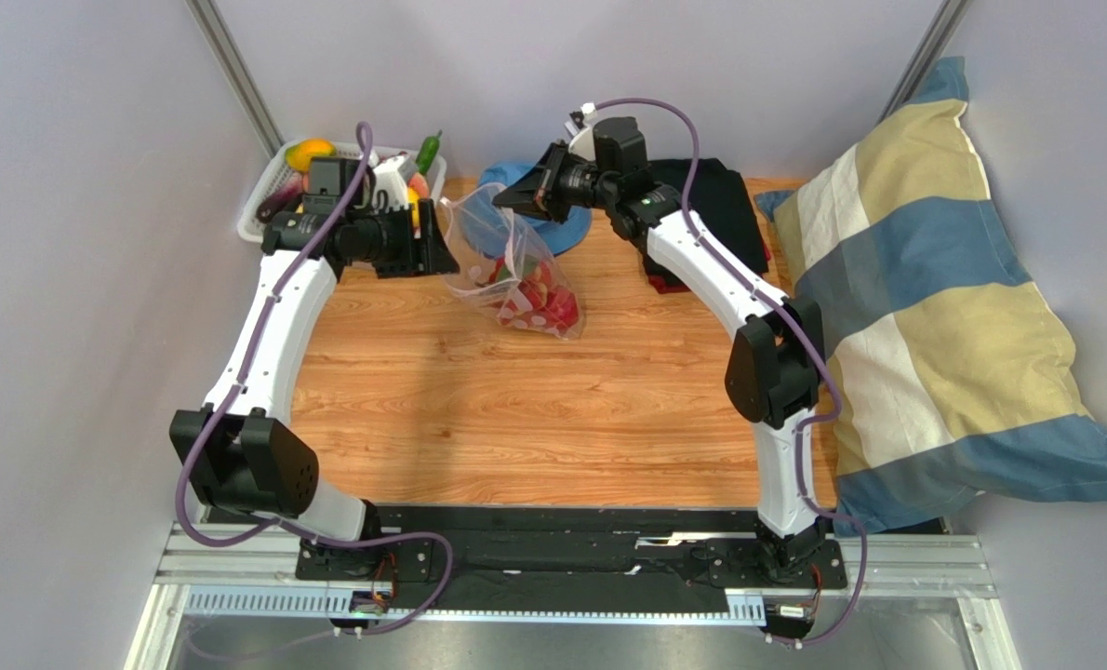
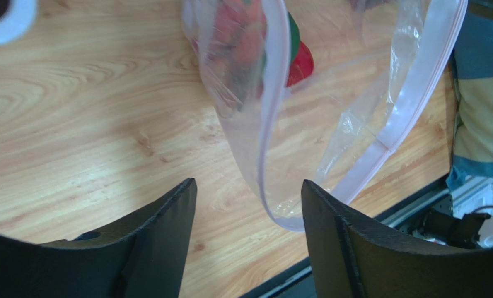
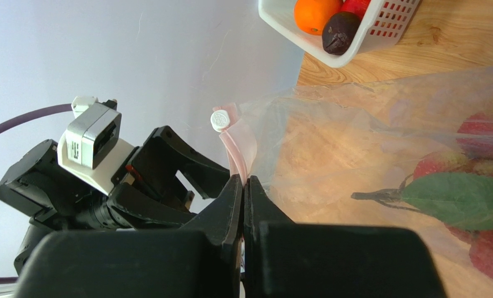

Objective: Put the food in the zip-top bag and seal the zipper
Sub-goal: Adjust the zipper food storage bag at the center of the board.

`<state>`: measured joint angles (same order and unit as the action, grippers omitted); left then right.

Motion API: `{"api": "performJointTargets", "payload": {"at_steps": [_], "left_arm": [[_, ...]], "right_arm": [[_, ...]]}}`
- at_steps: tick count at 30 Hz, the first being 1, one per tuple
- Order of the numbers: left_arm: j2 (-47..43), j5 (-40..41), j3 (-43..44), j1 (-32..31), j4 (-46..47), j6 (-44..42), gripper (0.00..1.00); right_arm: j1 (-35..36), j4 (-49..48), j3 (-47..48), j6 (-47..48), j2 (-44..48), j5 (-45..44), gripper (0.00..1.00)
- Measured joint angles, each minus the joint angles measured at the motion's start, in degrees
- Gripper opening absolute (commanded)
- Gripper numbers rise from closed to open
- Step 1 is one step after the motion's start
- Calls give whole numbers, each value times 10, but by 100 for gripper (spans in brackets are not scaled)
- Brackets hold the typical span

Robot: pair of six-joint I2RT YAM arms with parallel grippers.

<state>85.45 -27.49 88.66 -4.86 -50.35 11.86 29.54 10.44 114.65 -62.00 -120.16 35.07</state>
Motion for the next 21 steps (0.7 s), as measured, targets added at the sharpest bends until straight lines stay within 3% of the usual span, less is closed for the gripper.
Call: {"api": "performJointTargets", "payload": {"at_steps": [4,5,17,18,21], "left_arm": [[2,2,0,-34,2,14,5],[3,-1,5,-38,-1,18,0],[42,-41,200,-38,22,39,2],[44,-42,204,-38,25,39,17],[56,-42,206,-36,26,31,42]], "right_arm": [[-5,1,-30,3,22,1,0],[-6,0,-37,4,26,2,0],[-21,27,-85,57,101,0,0],[-21,33,-85,65,105,-1,0],[-21,47,-85,88,107,-6,0]]}}
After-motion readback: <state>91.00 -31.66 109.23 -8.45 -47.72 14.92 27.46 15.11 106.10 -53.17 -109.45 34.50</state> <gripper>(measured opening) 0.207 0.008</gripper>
